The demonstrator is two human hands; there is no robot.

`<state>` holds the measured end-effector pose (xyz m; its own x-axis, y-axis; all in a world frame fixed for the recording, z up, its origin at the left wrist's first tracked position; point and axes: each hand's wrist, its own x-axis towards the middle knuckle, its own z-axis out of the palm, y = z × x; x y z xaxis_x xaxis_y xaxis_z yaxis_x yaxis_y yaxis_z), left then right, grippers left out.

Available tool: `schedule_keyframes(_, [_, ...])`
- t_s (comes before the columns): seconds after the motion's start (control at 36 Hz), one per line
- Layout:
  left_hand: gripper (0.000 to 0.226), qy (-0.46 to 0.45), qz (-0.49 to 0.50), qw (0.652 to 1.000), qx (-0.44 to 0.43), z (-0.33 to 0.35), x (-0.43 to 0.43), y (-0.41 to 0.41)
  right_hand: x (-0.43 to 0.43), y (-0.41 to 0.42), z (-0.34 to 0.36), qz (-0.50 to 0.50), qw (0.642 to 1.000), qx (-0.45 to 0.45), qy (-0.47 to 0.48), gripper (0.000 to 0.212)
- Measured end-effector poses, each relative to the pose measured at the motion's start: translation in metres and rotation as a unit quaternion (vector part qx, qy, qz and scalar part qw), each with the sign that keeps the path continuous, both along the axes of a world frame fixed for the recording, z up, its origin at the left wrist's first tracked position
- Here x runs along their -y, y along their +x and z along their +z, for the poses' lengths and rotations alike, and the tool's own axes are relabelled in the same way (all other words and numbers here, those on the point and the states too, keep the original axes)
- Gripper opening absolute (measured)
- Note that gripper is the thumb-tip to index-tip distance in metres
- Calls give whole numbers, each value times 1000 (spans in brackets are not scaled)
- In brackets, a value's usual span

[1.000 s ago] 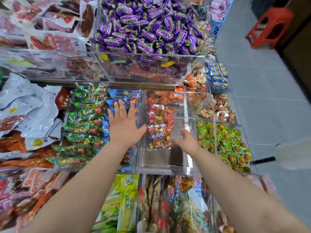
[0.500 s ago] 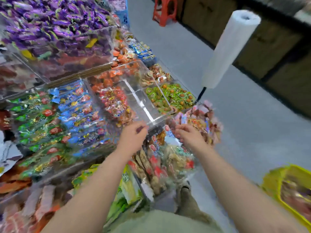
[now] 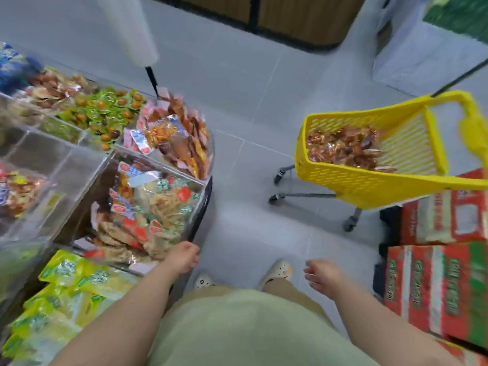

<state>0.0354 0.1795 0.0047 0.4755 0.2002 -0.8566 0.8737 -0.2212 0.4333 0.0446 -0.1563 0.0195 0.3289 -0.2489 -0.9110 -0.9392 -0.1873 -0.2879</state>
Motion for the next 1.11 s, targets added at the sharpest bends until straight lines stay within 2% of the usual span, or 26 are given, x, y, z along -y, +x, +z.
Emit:
schedule_keyframes(0.14, [26,36,-41,996,-75,-15,42,11,76,-22,-12,-83,996,-27,14,23])
schedule_keyframes(0.25, [20,46,-34,995,-87,-24,82,34,132,-5,-15,-137,990,-20,8,20])
schedule_keyframes(0.33, [23,53,-62,995,-59,-31,113,61,170,20,-10,-145,989,4,0,17])
schedule_keyframes(0.47, [22,65,-170,983,22,-24,172,120,216,56,3,-146,988,41,-23,18])
schedule_keyframes(0.58, [21,36,-221,974,46,-12,214,160,231,65,-4,-165,986,21,-3,18])
schedule_keyframes(0.72, [15,28,-285,958,1,-11,239,198,235,74,-21,-186,982,-27,13,9])
schedule_keyframes(0.83, [14,33,-292,956,-23,-20,246,243,233,100,-24,-172,985,-28,19,25])
schedule_keyframes(0.89, [13,39,-294,955,-26,-23,248,271,235,121,-23,-188,982,-28,15,21])
schedule_keyframes(1.11, [12,59,-320,945,0,-19,267,391,247,236,-10,-230,972,47,23,20])
